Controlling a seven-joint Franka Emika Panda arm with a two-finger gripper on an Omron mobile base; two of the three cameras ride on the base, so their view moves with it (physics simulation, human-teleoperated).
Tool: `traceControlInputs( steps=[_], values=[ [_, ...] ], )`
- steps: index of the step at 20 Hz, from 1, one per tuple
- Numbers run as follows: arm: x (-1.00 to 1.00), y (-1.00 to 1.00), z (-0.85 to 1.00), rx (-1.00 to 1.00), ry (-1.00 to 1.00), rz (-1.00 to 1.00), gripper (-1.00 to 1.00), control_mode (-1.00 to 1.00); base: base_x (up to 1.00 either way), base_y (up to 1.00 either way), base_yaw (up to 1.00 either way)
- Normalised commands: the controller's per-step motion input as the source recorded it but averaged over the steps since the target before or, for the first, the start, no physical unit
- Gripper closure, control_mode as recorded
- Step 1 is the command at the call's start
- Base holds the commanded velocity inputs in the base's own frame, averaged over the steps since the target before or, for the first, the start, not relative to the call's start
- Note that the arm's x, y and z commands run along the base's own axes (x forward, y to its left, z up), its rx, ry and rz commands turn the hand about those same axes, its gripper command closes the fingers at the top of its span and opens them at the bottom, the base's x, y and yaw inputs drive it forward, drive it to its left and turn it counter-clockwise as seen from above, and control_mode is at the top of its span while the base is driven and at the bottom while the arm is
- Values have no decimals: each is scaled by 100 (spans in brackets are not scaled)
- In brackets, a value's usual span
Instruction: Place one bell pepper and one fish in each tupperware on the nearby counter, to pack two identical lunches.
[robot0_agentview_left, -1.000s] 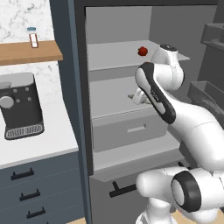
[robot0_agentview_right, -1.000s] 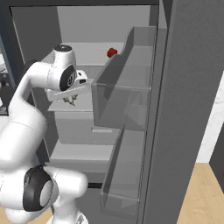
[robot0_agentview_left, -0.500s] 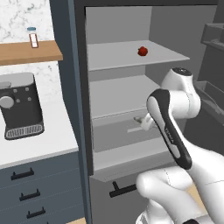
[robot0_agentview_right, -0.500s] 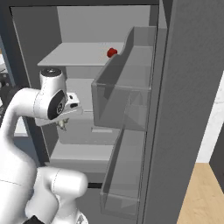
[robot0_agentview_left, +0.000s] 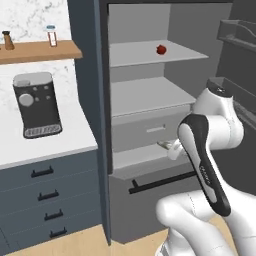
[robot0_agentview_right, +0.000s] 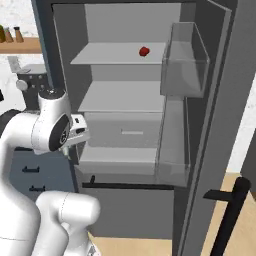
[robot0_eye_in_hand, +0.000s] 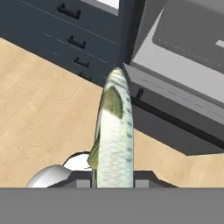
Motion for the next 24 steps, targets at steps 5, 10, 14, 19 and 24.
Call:
traceControlInputs(
  steps=[5,10,14,19,24],
  values=[
    [0,0,0,0,0,0,100,100,-46,100,0],
    [0,0,0,0,0,0,100,100,-36,100,0],
    [0,0,0,0,0,0,100,100,-21,100,0],
    [0,0,0,0,0,0,100,100,-1,100,0],
    [0,0,0,0,0,0,100,100,0,100,5]
  ],
)
